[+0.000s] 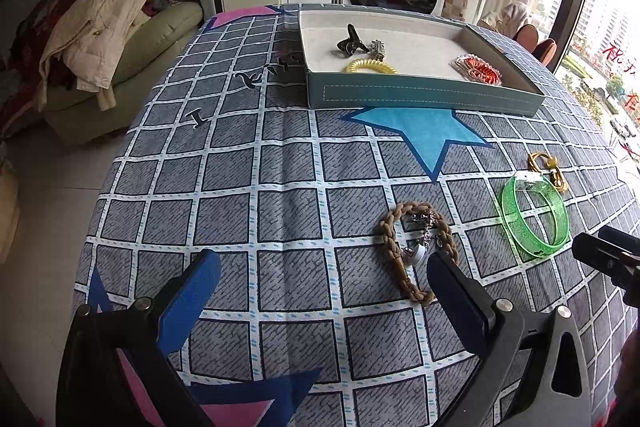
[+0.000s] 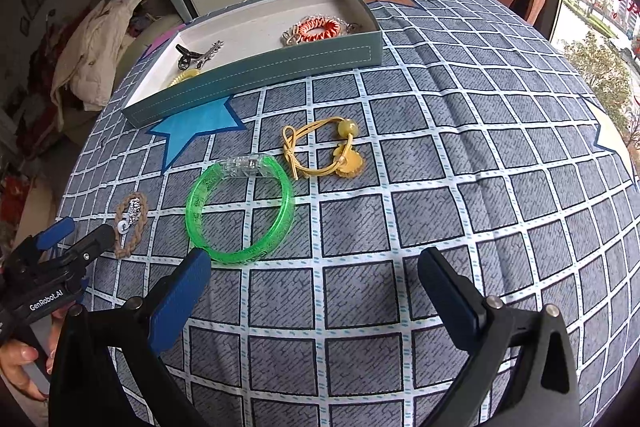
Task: Organize jewelry
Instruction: 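Grasp the braided brown bracelet with the left gripper while the right grasps the green bangle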
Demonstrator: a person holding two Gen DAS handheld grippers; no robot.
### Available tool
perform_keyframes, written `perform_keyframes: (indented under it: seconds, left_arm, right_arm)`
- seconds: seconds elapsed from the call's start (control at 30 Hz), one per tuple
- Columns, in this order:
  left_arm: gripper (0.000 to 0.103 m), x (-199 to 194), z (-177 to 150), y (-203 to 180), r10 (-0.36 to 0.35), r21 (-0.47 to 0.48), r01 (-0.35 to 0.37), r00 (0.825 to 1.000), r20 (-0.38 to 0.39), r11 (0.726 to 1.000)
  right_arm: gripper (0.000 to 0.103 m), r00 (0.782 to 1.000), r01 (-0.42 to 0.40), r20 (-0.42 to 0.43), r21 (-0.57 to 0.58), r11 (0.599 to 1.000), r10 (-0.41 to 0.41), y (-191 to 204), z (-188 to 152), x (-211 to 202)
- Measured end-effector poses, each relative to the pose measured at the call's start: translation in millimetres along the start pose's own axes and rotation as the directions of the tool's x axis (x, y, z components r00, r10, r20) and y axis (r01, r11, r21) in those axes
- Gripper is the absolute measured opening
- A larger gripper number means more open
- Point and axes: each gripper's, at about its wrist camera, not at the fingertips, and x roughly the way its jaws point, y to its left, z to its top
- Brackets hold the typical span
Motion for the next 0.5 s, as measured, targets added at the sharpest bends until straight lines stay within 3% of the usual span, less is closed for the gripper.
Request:
perform_keyframes:
  seconds: [0.17,0.4,0.5]
  left_arm:
    - [0.103,-2.7,-2.9,-8.6,-0.004,0.019,0.004,1.0,0.0,1.0]
    - [0.103,0.1,-4.6,-14.0,-0.006,0.023,0.007,1.0,-0.021,1.0]
    - [0.092,1.8,-4.9,-16.1,-0.012,0.026,0.013,0.999,-0.04,1.0]
  right_arm:
    - [0.102,1.0,0.002,0.005,0.026,1.0,-0.002,-1.8,4.6,1.7]
    - [0.079,1.0,-0.015,-0.006,-0.001,1.0,0.015,10.6,12.0,6.7]
    - [0.071,1.0,-0.012,-0.017,-0.011,1.0,0.012,16.4,14.7,12.9]
